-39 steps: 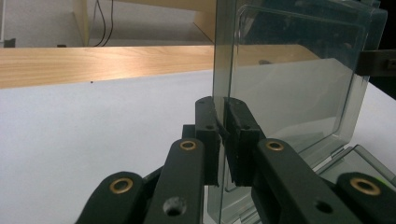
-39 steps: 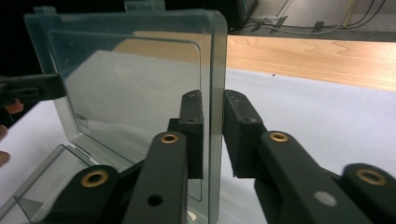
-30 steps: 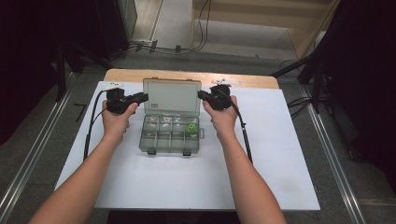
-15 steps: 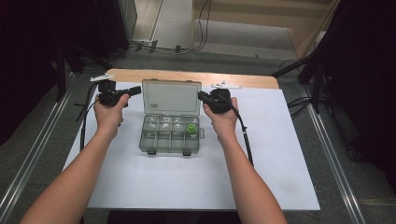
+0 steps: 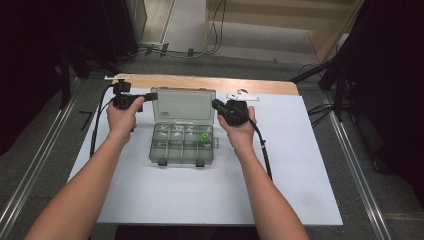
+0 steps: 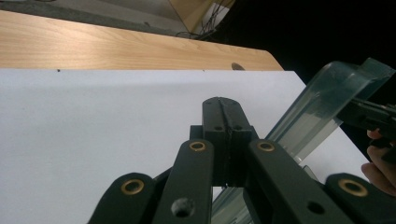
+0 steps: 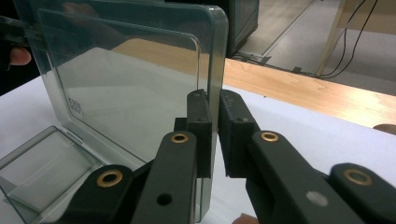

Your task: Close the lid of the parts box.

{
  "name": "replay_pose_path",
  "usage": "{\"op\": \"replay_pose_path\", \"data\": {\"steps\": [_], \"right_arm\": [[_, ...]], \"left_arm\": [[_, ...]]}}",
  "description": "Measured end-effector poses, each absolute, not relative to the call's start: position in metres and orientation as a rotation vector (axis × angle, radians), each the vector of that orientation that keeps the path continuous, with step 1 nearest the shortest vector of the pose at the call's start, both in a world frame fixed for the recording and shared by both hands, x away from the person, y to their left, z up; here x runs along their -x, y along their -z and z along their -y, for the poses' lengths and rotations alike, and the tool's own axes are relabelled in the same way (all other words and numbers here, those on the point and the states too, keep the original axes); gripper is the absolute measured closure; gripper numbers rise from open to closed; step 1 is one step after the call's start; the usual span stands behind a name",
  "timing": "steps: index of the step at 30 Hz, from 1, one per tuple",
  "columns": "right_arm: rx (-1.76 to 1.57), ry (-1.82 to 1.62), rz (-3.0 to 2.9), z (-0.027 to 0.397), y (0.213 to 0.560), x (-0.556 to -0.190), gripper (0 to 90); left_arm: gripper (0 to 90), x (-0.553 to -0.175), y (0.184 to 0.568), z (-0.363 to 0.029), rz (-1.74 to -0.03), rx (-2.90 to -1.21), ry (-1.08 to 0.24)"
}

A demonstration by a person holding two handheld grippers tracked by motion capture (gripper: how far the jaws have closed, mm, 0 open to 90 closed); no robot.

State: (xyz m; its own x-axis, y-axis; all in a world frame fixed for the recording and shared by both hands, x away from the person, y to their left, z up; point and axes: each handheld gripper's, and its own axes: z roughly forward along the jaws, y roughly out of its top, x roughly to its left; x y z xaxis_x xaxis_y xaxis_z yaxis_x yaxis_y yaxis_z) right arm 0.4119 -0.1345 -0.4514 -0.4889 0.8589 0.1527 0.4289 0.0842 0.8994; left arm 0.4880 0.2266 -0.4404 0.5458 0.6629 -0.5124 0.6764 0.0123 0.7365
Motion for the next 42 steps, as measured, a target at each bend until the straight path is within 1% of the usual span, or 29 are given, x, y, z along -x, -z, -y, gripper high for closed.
{"op": "replay_pose_path", "data": {"steps": [4, 6, 8, 12, 16, 23, 26, 28, 33, 36, 42], "right_arm": [[-1.278, -1.398, -1.958, 0.136, 0.450, -0.409, 80.6], [-1.282, -1.413, -1.975, 0.138, 0.449, -0.408, 78.7], [-1.291, -1.414, -1.976, 0.140, 0.449, -0.407, 72.2], [-1.292, -1.432, -1.989, 0.144, 0.449, -0.404, 63.2], [-1.301, -1.451, -1.988, 0.148, 0.452, -0.396, 61.4], [-1.289, -1.456, -2.029, 0.158, 0.459, -0.385, 61.4], [-1.284, -1.474, -2.033, 0.163, 0.458, -0.381, 63.1], [-1.290, -1.459, -2.036, 0.166, 0.457, -0.380, 66.3], [-1.340, -1.449, -2.009, 0.171, 0.453, -0.382, 80.4], [-1.367, -1.456, -1.985, 0.170, 0.450, -0.385, 85.4], [-1.434, -1.468, -1.949, 0.166, 0.445, -0.388, 87.1]], "left_arm": [[89.0, -0.485, 0.439, -0.227, -1.107, -1.682, 0.017], [89.0, -0.482, 0.437, -0.226, -1.089, -1.690, -0.019], [89.0, -0.481, 0.436, -0.225, -1.077, -1.679, -0.015], [89.0, -0.479, 0.434, -0.223, -1.059, -1.675, -0.021], [89.0, -0.477, 0.435, -0.222, -1.050, -1.680, -0.021], [89.0, -0.473, 0.434, -0.223, -1.035, -1.669, -0.009], [89.0, -0.471, 0.434, -0.222, -1.023, -1.669, -0.004], [89.0, -0.471, 0.433, -0.223, -1.020, -1.670, -0.003], [89.0, -0.468, 0.434, -0.223, -1.006, -1.670, -0.011], [89.0, -0.464, 0.434, -0.224, -0.996, -1.669, -0.011], [89.0, -0.458, 0.437, -0.223, -0.983, -1.663, -0.009]]}}
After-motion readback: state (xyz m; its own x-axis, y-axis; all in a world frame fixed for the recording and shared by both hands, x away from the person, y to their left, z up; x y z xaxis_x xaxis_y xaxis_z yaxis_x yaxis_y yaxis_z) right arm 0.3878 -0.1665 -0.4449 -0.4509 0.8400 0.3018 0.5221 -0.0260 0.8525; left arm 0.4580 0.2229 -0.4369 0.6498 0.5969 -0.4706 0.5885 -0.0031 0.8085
